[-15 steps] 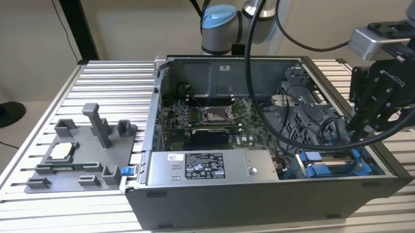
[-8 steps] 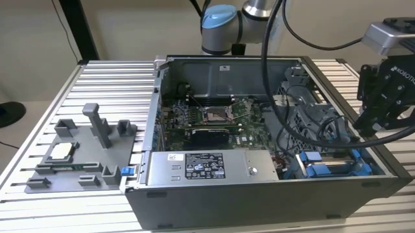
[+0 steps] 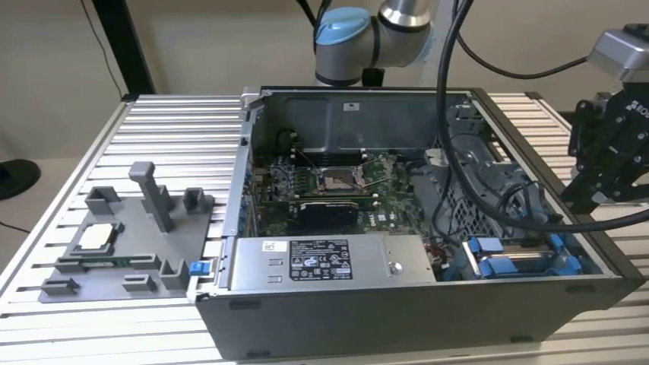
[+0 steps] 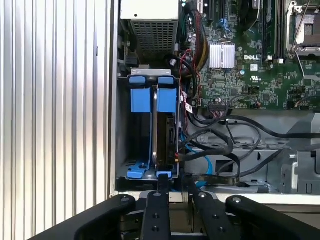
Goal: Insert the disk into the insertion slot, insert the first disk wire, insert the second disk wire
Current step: 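Insert the second disk wire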
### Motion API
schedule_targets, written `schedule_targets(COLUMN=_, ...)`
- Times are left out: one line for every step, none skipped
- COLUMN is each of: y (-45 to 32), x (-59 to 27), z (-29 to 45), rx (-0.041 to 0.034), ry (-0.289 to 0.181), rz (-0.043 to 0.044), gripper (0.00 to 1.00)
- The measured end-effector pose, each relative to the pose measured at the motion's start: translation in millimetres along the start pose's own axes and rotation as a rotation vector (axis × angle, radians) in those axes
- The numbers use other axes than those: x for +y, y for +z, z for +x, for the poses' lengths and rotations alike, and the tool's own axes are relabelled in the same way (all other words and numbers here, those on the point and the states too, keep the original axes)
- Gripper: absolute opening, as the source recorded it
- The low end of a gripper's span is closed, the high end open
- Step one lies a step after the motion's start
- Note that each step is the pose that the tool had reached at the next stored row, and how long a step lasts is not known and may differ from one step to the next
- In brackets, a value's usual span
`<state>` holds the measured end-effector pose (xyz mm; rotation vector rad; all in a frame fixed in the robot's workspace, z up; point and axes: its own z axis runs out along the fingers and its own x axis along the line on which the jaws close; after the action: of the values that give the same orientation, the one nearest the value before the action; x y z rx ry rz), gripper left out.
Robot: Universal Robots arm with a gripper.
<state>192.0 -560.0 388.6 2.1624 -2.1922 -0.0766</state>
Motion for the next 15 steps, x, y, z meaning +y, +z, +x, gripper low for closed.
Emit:
schedule_targets(y=0.0, x=0.1, z=0.0, rx=-0.0001, ry=0.0, rz=-0.0012, gripper=0.0)
schedule_targets(y=0.0, x=0.1, z=0.0, rx=-0.0002, ry=0.0, rz=-0.0012, gripper=0.0)
schedule_targets(y=0.1, x=0.0, z=0.0, rx=-0.0002, ry=0.0, rz=-0.0015, gripper=0.0)
schedule_targets(y=0.1, x=0.0, z=0.0, rx=-0.0002, ry=0.0, rz=-0.0016, gripper=0.0)
schedule_targets(y=0.1, x=0.0, z=0.0, rx=-0.0001, ry=0.0, rz=-0.0016, gripper=0.0)
schedule_targets(y=0.1, x=0.0, z=0.0, rx=-0.0002, ry=0.0, rz=-0.0017, gripper=0.0)
schedule_targets(y=0.1, x=0.0, z=0.0, rx=-0.0002, ry=0.0, rz=-0.0017, gripper=0.0)
schedule_targets(y=0.0, x=0.0, z=0.0, rx=-0.0001, ry=0.0, rz=-0.0017, gripper=0.0)
schedule_targets(y=0.1, x=0.0, z=0.0, rx=-0.0001, ry=0.0, rz=-0.0018, gripper=0.0)
schedule_targets(y=0.0, x=0.0, z=0.0, rx=-0.0001, ry=0.0, rz=-0.0019, gripper=0.0)
schedule_targets(y=0.1, x=0.0, z=0.0, rx=-0.0001, ry=0.0, rz=-0.0019, gripper=0.0)
schedule_targets(y=0.1, x=0.0, z=0.0, rx=-0.0002, ry=0.0, rz=-0.0019, gripper=0.0)
schedule_targets(y=0.1, x=0.0, z=0.0, rx=-0.0001, ry=0.0, rz=-0.002, gripper=0.0)
schedule_targets(y=0.1, x=0.0, z=0.0, rx=-0.0001, ry=0.0, rz=-0.002, gripper=0.0)
schedule_targets(y=0.2, x=0.0, z=0.1, rx=0.0, ry=0.0, rz=-0.002, gripper=0.0)
